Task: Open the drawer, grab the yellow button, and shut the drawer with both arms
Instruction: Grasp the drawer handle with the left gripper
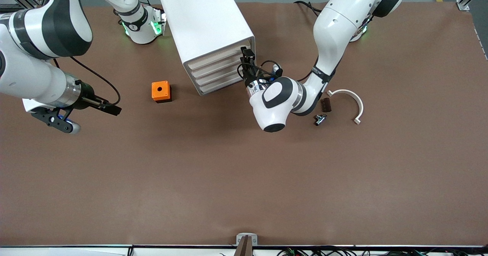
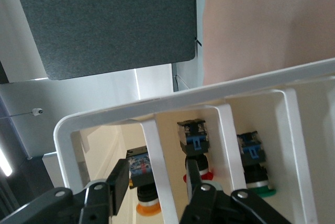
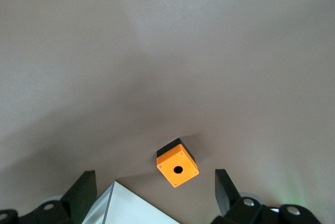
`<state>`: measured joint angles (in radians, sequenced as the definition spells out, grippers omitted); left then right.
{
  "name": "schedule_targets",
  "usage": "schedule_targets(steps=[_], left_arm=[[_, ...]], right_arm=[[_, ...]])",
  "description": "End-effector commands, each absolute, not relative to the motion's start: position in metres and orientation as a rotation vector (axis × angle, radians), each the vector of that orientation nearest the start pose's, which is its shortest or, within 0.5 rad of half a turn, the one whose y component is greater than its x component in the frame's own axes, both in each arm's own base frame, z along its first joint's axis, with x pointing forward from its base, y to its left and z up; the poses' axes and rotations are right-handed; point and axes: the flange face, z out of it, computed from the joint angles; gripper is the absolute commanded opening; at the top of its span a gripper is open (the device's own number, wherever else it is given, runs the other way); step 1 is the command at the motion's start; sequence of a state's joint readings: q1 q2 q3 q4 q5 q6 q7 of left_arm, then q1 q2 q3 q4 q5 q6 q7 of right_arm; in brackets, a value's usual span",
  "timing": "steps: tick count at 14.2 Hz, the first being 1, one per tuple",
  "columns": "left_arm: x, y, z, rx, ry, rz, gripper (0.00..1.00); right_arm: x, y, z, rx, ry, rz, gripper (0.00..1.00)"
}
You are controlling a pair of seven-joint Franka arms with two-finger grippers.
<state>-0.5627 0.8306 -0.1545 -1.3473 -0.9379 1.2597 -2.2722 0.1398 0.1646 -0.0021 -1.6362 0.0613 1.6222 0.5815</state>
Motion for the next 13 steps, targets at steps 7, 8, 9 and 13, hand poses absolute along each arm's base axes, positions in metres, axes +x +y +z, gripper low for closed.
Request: schedule_targets(steps=[7, 8, 9, 13], left_arm=[[0.415, -0.513, 0.256, -1.277, -1.474, 1.372, 0.43], [0.411, -0.517, 0.254, -1.280, -1.466, 1.366, 0.39], [0.409, -0.518, 0.253, -1.281, -1.463, 1.364, 0.35], [0.402, -0.523, 0.247, -1.279, -1.451, 1.352, 0.17]], right_arm=[[0.583, 0.090, 0.505, -3.038, 0.723, 0.306, 1.00], [0.583, 0.090, 0.505, -3.038, 0.723, 0.306, 1.00], [0.583, 0.090, 0.504, -3.038, 0.724, 0.306, 1.00], [0.582, 0.091, 0.504, -3.039, 0.721, 0.308, 1.00]])
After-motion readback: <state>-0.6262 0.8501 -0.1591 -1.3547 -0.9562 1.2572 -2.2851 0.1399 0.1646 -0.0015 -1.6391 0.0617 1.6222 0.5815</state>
